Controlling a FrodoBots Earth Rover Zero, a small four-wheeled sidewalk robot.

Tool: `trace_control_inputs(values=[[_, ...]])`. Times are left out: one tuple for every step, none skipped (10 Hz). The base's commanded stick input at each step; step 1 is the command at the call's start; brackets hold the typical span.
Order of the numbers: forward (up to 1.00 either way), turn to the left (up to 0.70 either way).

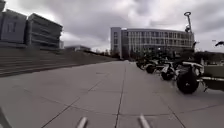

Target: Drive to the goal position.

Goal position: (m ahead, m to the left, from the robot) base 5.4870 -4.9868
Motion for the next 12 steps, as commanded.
trace_control_inputs(values=[[0.50, 0.01], [0.50, 0.01], [0.50, 0.01], [0.50, 0.01], [0.50, 0.01], [0.50, 0.01], [0.50, 0.01], [0.50, 0.01], [0.50, 0.01], [0.50, 0.01], [0.50, 0.01], [0.50, 0.01]])
